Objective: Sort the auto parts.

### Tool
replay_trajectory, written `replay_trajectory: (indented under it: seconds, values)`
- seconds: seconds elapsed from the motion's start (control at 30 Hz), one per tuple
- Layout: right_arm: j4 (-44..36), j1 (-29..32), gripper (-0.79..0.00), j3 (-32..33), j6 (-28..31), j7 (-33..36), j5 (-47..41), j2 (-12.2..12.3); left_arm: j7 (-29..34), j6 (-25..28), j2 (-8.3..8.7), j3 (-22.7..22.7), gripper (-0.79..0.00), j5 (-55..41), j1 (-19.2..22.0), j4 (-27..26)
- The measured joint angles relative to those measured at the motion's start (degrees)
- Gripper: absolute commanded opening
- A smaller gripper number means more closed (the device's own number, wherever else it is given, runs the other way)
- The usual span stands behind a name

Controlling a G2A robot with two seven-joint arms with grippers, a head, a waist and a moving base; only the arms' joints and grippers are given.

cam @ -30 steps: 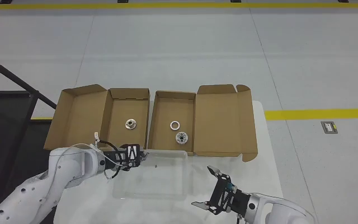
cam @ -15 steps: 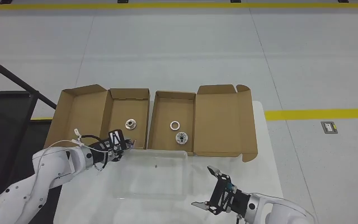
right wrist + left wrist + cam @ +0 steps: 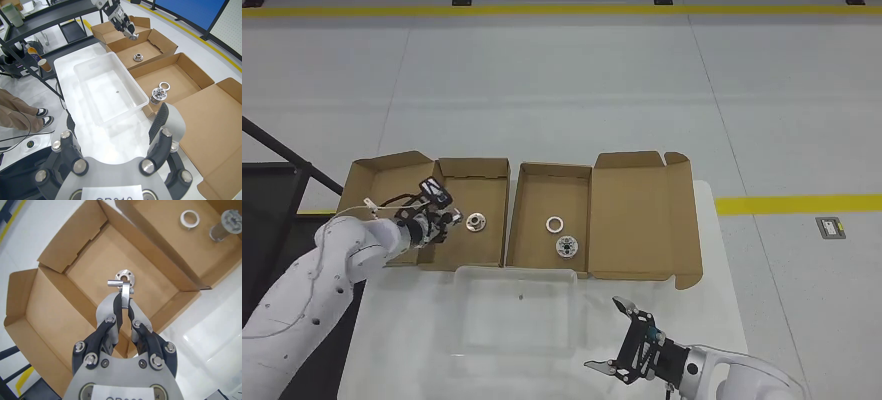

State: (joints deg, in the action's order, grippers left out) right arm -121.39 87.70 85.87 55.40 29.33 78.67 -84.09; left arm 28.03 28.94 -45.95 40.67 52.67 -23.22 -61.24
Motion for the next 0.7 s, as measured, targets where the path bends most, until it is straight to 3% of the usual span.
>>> replay_trajectory:
  seconds: [0.3,0.5,0.57,0.7]
  values:
    - [0.0,0.0,0.0,0.0,0.0,0.0,0.0,0.0,1.0,-2.8,-9.55,-10.3,-0.785,4.8,8.3,16.8]
    - [0.0,0.0,0.0,0.0,0.0,0.0,0.0,0.0,-1.4,-1.6,-13.59,-12.5,-0.785,6.0,10.3,24.1]
    - [0.0,0.0,0.0,0.0,0.0,0.0,0.0,0.0,-2.1,-1.0,-14.44,-12.7,-0.668,6.3,10.7,25.8]
    - [0.0,0.0,0.0,0.0,0.0,0.0,0.0,0.0,-3.7,0.4,-16.02,-13.0,-0.591,7.1,11.5,29.1]
